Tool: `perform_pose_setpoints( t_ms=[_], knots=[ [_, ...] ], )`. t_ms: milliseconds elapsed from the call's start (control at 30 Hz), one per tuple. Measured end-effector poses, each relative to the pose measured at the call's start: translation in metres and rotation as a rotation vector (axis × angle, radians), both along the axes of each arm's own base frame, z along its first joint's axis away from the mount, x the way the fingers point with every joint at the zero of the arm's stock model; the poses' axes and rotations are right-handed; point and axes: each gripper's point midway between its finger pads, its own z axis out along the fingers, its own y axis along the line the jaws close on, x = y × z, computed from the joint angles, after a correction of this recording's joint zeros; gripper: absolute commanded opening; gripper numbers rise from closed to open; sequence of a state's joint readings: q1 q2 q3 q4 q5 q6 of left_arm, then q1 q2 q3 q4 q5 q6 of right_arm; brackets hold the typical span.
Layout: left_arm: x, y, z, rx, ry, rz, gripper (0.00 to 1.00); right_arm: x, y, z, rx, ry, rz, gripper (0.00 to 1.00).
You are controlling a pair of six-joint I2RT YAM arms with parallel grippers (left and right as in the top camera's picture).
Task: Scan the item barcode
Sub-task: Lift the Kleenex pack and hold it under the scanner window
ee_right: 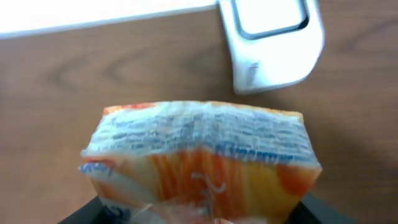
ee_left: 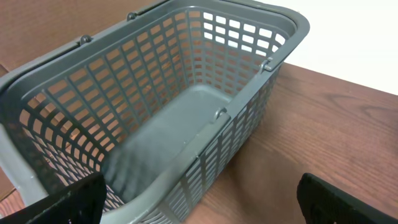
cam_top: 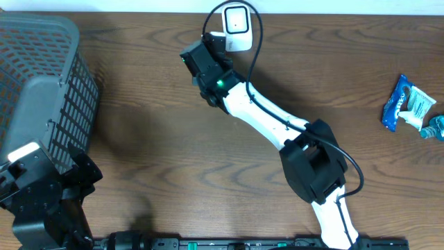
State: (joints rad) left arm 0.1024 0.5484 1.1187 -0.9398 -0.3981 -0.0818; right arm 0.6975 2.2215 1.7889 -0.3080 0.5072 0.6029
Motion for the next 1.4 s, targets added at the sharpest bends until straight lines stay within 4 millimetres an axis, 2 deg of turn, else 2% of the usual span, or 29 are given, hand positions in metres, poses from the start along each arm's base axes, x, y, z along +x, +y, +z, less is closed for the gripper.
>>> perform_pose_setpoints(
  t_ms=[100,133,167,233,333,400,433,500,567,667,700,800,867,1233,1400],
  knots=[
    [0.000,0.000,0.000,0.000,0.000,0.000,0.98,0.023,-0.015,0.009,0.021,-0.096,-0.037,0.43],
    [0.000,0.000,0.000,0.000,0.000,0.000,0.98,0.031,-0.021,0.014,0.028,-0.128,-0.048,0.43],
    [0.000,0.000,0.000,0.000,0.000,0.000,0.98,0.037,-0.027,0.018,0.035,-0.151,-0.054,0.44],
    [0.000,0.000,0.000,0.000,0.000,0.000,0.98,0.054,-0.039,0.027,0.045,-0.198,-0.043,0.52],
    [0.000,0.000,0.000,0.000,0.000,0.000,0.98,0.078,-0.057,0.042,0.075,-0.267,-0.014,0.50],
    [0.000,0.000,0.000,0.000,0.001,0.000,0.98,0.091,-0.067,0.045,0.095,-0.301,0.000,0.49],
    [0.000,0.000,0.000,0.000,0.000,0.000,0.98,0.100,-0.074,0.041,0.099,-0.313,0.009,0.46],
    [0.000,0.000,0.000,0.000,0.000,0.000,0.98,0.113,-0.081,0.021,0.093,-0.300,0.032,0.45],
    [0.000,0.000,0.000,0.000,0.000,0.000,0.98,0.127,-0.073,-0.015,0.067,-0.258,0.075,0.45],
    [0.000,0.000,0.000,0.000,0.000,0.000,0.98,0.136,-0.060,-0.040,0.034,-0.227,0.116,0.45],
    [0.000,0.000,0.000,0.000,0.000,0.000,0.98,0.144,-0.052,-0.038,0.020,-0.239,0.122,0.45],
    [0.000,0.000,0.000,0.000,0.000,0.000,0.98,0.152,-0.041,-0.030,0.009,-0.260,0.136,0.44],
    [0.000,0.000,0.000,0.000,0.000,0.000,0.98,0.152,-0.040,-0.033,-0.008,-0.253,0.135,0.43],
    [0.000,0.000,0.000,0.000,0.000,0.000,0.98,0.151,-0.056,-0.039,-0.131,-0.214,0.094,0.42],
    [0.000,0.000,0.000,0.000,0.000,0.000,0.98,0.143,-0.062,-0.039,-0.189,-0.171,0.083,0.44]
  ],
)
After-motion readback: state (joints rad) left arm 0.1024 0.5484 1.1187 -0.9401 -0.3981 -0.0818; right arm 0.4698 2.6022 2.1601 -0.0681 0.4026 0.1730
